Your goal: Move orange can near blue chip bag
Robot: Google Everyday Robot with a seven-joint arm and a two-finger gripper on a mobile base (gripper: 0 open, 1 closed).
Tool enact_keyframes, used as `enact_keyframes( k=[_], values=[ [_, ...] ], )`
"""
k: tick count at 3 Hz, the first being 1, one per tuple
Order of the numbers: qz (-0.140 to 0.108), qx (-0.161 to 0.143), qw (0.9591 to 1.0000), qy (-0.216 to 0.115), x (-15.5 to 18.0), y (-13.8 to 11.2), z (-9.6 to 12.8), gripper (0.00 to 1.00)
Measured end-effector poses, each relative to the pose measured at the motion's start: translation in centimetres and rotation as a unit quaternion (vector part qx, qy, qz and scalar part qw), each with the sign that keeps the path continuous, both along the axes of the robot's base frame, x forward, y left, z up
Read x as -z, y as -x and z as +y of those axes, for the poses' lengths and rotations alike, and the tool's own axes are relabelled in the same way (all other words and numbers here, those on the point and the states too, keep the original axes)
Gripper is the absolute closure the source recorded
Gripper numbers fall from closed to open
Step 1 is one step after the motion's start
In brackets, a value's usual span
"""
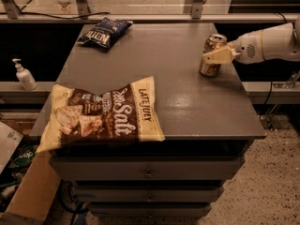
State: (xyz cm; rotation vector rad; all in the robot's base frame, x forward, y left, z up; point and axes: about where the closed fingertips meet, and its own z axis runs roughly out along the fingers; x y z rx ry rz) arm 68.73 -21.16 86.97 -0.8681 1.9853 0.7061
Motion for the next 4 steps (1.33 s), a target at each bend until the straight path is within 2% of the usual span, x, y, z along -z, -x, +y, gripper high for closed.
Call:
enact_keyframes(
  k=[1,2,3,4],
  values=[
    [-0.058,0.018,0.9977,-0.032,-3.1,-3.4,1.7,1.00],
    [-0.114,0.024,0.9918,-0.052,-6.7,-7.5,3.5,1.00],
    [-0.141,0.009,0.9887,-0.052,-8.4,-10.6,7.5,1.00],
    [-0.154,-0.030,0.9862,-0.053,-9.5,-12.6,13.3,1.00]
  ],
)
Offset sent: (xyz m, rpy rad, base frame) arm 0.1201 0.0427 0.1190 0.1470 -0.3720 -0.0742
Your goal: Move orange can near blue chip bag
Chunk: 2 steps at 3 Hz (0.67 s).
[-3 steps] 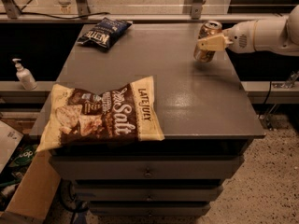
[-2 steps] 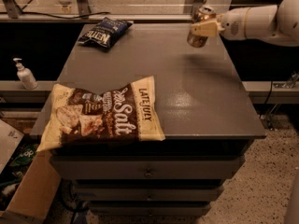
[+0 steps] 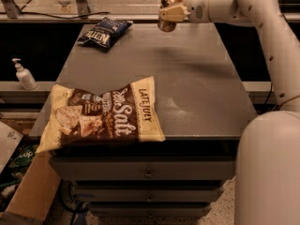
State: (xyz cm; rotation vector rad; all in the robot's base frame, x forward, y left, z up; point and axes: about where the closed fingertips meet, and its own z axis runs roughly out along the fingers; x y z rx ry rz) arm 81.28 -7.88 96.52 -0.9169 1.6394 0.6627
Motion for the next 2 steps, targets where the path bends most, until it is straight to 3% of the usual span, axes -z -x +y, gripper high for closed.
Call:
enact_keyframes(
  k=[2],
  values=[
    [-0.002,-0.078,0.9968,0.014,-0.1,-0.3,9.4,1.00]
  ],
)
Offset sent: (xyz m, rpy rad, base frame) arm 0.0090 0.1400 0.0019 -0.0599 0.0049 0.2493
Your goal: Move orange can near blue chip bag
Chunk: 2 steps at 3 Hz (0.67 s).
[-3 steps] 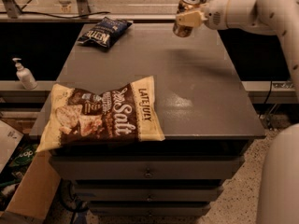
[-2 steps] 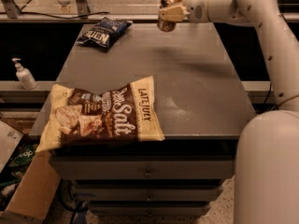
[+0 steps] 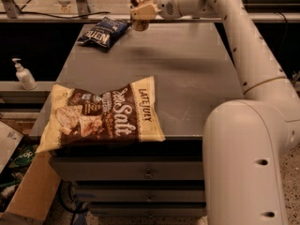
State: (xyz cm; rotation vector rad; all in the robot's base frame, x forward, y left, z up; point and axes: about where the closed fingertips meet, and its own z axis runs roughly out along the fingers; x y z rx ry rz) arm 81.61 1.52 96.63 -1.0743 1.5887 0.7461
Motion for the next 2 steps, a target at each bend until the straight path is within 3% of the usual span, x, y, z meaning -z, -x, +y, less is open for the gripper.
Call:
enact_keyframes(
  k=[2],
  values=[
    [0.030,-0.053,0.9979,0.021,3.8,0.6,5.7,1.00]
  ],
)
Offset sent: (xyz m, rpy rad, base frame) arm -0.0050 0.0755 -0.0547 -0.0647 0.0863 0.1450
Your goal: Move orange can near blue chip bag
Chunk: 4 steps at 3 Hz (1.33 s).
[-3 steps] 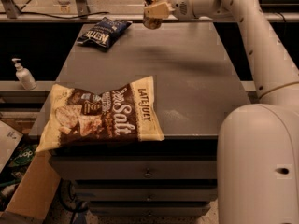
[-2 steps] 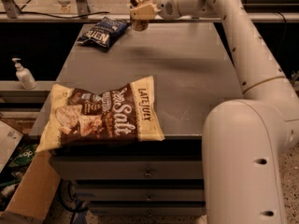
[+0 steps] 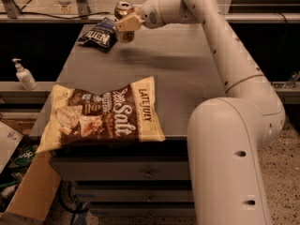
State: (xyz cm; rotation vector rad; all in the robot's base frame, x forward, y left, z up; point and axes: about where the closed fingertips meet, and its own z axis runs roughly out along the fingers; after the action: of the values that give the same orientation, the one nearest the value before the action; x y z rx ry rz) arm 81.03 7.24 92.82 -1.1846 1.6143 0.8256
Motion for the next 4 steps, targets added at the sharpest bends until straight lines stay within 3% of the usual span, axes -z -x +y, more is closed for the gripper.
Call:
enact_keyframes(
  k=[3,4],
  values=[
    [0.043,-0.012,0.9987,0.024,5.9,-1.0,2.6,1.00],
    [0.047,-0.013,0.9985,0.026,6.1,-1.0,2.8,0.82]
  ],
)
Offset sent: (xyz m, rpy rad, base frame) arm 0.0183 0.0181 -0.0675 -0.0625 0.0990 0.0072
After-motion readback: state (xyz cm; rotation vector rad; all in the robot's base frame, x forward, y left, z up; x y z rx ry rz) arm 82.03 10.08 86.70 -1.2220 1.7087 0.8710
